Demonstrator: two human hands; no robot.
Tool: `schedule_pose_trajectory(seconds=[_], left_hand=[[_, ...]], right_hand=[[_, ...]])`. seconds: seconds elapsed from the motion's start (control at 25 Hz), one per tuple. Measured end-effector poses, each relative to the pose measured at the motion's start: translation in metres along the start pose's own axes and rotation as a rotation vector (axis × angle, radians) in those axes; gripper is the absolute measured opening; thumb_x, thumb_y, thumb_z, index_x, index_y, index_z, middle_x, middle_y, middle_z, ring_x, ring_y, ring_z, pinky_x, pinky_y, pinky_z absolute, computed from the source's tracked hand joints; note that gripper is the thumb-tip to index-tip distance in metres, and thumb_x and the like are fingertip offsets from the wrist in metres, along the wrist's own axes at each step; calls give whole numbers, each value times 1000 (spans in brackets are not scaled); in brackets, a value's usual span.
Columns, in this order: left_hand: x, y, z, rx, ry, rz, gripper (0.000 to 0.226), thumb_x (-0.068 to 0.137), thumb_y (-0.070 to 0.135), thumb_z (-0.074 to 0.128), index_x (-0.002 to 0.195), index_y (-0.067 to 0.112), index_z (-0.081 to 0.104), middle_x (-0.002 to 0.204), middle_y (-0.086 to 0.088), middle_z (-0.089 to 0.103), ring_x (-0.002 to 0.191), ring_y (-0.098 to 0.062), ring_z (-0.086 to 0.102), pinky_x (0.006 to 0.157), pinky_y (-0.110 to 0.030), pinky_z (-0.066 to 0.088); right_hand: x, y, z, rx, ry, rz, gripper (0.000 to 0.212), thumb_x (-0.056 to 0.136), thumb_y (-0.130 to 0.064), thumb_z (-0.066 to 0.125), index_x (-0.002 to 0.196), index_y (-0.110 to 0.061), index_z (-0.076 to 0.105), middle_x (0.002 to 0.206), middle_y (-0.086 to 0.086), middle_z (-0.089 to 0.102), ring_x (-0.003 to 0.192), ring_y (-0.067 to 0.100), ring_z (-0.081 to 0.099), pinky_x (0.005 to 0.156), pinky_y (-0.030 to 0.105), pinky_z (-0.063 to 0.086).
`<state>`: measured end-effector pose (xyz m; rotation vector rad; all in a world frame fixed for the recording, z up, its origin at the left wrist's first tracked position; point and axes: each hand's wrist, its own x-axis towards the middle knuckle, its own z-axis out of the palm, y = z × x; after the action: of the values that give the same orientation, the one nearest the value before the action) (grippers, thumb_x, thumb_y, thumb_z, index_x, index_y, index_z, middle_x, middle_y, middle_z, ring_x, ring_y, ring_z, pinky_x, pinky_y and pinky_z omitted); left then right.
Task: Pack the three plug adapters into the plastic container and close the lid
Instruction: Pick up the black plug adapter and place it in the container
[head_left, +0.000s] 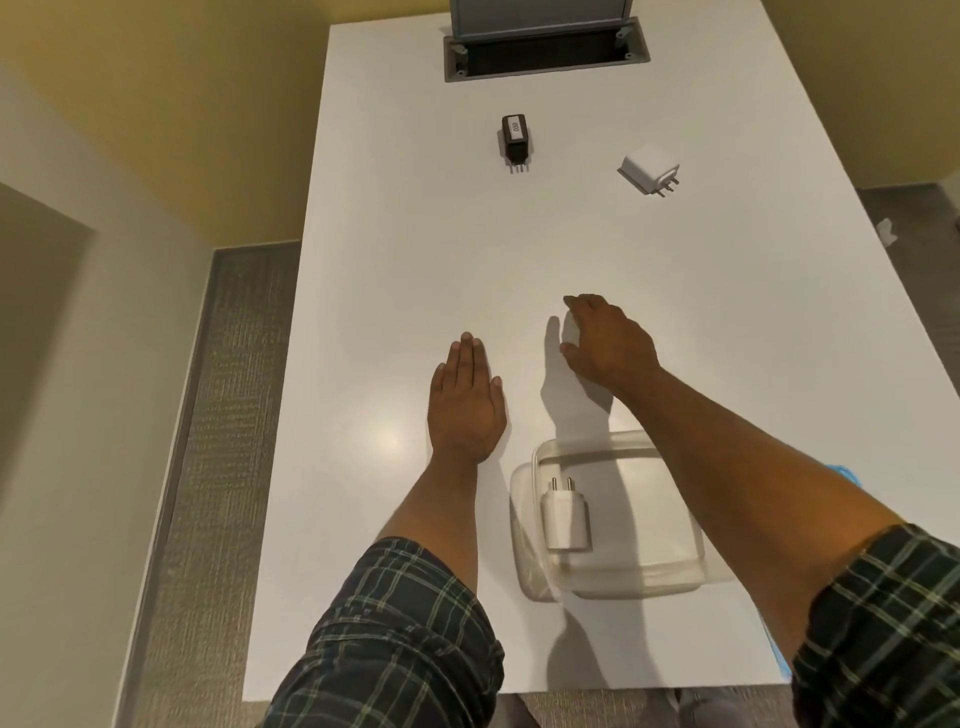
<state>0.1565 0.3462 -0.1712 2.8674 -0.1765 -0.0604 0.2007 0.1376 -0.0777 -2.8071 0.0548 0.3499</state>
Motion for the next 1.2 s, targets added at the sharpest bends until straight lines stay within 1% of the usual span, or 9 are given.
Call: schedule_pose_trajectory(seconds=[0.12,0.24,0.44,0.56,0.68,0.8,1.0,1.12,1.2], left_hand=[[20,1,0,-11,23,5,60,106,35,24,160,9,22,168,-7,20,156,-20,18,127,-40,19],[38,2,-1,-15,57,0,59,105,35,28,159,11,24,168,-5,22,156,-19,19,126,-38,19],[73,3,-1,-26,81,-4,62,103,35,30,160,12,22,168,-4,20,156,-17,17,126,-37,19],[96,5,-1,-27,95,-33,62,102,37,30,160,12,24,168,-3,21,156,-17,18,125,-38,20],[119,5,-1,-20,100,-43,63,102,39,28,160,13,23,168,-3,21,156,-18,18,124,-39,22],[142,6,-1,-11,108,-58,64,102,40,29,160,13,23,168,-3,21,156,-19,17,124,-40,22],[158,8,0,-18,122,-73,65,102,40,32,160,15,22,169,-2,19,157,-19,17,124,-41,22],[158,8,0,-32,121,-76,65,101,40,33,161,16,20,169,-1,17,157,-17,13,124,-41,21],[158,8,-1,-41,120,-81,66,101,40,33,161,17,19,169,0,16,157,-16,11,125,-41,20]], right_hand=[[28,-8,2,-28,-60,-5,70,94,-29,59,156,-23,27,164,1,24,145,26,33,109,46,38],[55,-15,1,-37,-71,-1,70,96,-29,58,157,-24,24,165,2,21,148,26,29,110,45,37],[100,-18,5,-22,76,-26,45,105,-27,41,149,-16,41,160,8,33,145,29,35,104,46,42],[136,-20,-2,-7,92,-35,44,106,-25,38,149,-14,40,160,10,33,144,31,36,103,47,44],[171,-23,-12,-67,112,-34,46,105,-27,43,148,-11,40,154,15,38,137,34,42,94,46,47],[200,-26,-11,-145,114,9,55,102,-36,48,149,-10,36,148,17,41,132,34,44,88,44,48],[248,-31,-20,-220,117,5,90,86,-58,65,153,-13,27,145,18,42,133,33,43,90,45,48],[281,-40,-31,-245,135,-39,106,72,-61,78,153,-17,28,138,19,45,128,35,45,87,46,50],[301,-47,-38,-261,114,-65,116,63,-60,84,154,-22,23,140,22,41,127,39,44,88,49,50]])
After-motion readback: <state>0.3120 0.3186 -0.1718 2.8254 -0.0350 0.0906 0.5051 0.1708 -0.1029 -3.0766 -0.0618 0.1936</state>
